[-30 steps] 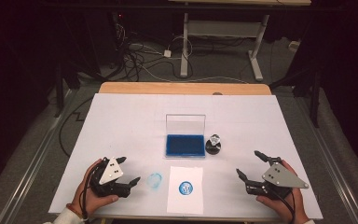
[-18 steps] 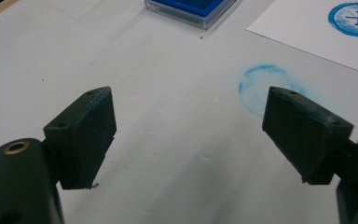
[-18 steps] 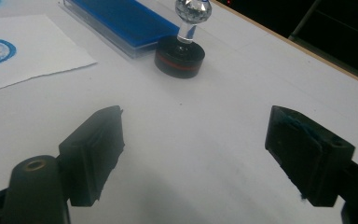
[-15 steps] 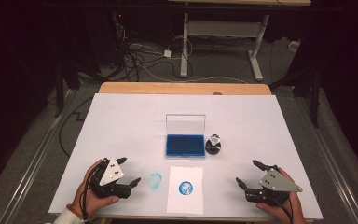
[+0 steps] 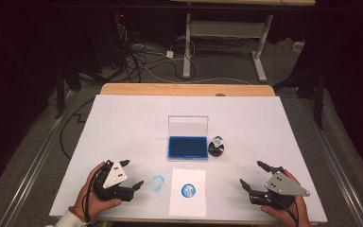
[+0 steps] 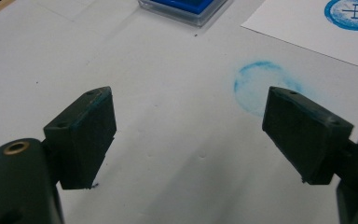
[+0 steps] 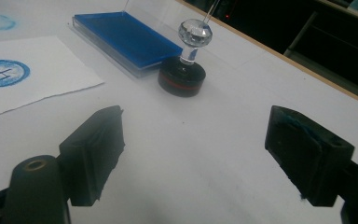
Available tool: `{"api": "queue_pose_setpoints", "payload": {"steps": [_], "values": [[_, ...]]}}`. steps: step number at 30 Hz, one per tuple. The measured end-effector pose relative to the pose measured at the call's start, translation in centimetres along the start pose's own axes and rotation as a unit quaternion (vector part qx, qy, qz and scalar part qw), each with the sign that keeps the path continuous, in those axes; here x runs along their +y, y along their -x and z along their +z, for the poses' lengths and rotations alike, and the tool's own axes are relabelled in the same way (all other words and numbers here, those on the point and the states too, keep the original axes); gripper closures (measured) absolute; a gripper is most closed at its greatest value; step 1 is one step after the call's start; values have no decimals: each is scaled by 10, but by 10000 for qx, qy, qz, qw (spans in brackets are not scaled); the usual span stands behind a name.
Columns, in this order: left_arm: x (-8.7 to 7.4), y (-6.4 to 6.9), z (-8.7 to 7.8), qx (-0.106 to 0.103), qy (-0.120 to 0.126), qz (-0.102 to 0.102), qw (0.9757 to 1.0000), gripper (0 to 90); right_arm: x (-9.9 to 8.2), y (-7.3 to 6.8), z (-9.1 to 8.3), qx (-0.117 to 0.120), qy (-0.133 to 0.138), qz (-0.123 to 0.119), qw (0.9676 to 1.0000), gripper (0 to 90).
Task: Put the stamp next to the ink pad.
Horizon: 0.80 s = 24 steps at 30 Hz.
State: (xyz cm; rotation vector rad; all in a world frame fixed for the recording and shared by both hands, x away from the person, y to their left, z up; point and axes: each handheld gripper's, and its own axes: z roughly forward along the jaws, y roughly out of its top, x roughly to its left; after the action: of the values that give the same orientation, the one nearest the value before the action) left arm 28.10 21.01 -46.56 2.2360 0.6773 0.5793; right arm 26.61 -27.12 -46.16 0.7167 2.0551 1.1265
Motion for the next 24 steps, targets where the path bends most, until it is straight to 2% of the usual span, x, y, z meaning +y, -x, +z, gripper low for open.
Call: {"api": "queue_pose_setpoints", "payload": {"steps": [8, 24], "values": [[0, 0, 1, -6, -8, 6, 10000, 170, 1, -1, 0, -11, -5, -58, 10000, 199], [2, -2, 4, -5, -37, -29, 10000, 171, 1, 2, -1, -32, 44, -16, 10000, 198]]}}
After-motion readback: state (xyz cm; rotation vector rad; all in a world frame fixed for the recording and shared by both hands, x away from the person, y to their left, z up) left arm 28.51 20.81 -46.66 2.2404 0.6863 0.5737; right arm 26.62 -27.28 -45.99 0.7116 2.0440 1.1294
